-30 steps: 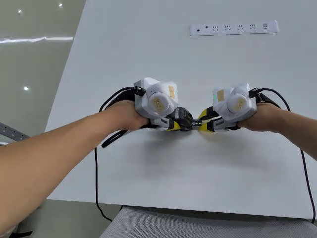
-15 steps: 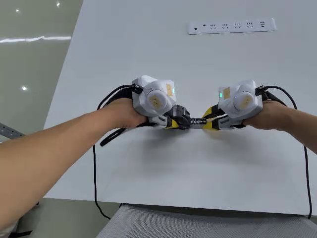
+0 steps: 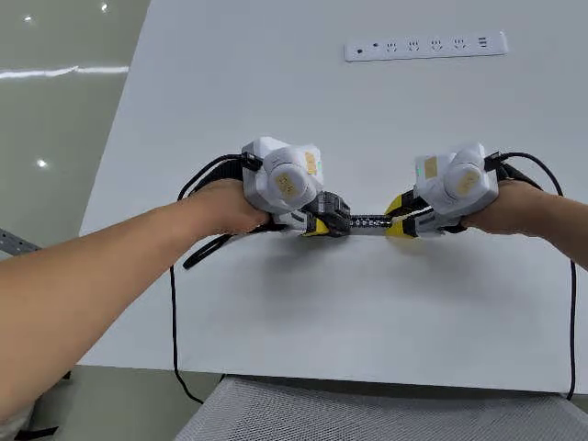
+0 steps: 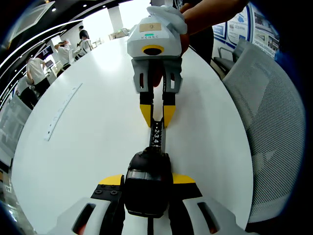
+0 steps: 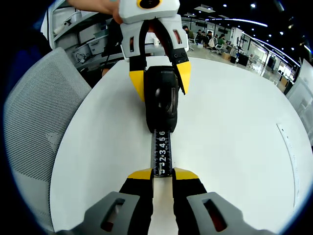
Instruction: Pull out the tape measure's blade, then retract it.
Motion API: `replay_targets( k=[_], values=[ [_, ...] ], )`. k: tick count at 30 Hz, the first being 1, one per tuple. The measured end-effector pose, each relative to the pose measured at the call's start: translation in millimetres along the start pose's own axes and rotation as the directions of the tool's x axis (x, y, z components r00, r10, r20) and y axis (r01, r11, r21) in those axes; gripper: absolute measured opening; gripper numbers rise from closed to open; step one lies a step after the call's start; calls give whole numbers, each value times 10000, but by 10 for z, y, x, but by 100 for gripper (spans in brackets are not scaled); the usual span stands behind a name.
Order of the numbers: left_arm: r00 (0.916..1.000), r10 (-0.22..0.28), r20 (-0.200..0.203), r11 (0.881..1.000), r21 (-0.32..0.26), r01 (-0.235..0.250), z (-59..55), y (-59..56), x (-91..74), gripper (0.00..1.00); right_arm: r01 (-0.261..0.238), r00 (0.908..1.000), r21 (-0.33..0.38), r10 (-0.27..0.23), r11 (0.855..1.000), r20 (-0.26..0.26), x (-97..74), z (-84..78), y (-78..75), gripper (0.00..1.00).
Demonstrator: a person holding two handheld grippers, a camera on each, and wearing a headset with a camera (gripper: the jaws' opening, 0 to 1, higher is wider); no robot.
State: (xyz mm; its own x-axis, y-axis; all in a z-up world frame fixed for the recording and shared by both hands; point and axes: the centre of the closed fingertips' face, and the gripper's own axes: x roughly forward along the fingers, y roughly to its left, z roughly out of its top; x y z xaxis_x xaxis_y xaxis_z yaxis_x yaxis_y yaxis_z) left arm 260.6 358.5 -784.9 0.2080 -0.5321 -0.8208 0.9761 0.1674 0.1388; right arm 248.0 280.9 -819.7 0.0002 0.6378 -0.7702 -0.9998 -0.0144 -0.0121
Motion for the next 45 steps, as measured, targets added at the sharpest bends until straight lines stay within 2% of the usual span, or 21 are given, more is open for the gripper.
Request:
replay_targets(
  k=[15, 45],
  values=[
    [10000, -11, -35, 10000, 26, 11, 38, -38, -31, 30, 50, 9998, 196, -47, 9998, -193, -139, -192, -9, 10],
    [10000, -52, -74, 10000, 7, 52, 29, -19, -5, 30, 0, 9995, 517, 16, 9987, -310, -383, -482, 0, 9]
  ],
)
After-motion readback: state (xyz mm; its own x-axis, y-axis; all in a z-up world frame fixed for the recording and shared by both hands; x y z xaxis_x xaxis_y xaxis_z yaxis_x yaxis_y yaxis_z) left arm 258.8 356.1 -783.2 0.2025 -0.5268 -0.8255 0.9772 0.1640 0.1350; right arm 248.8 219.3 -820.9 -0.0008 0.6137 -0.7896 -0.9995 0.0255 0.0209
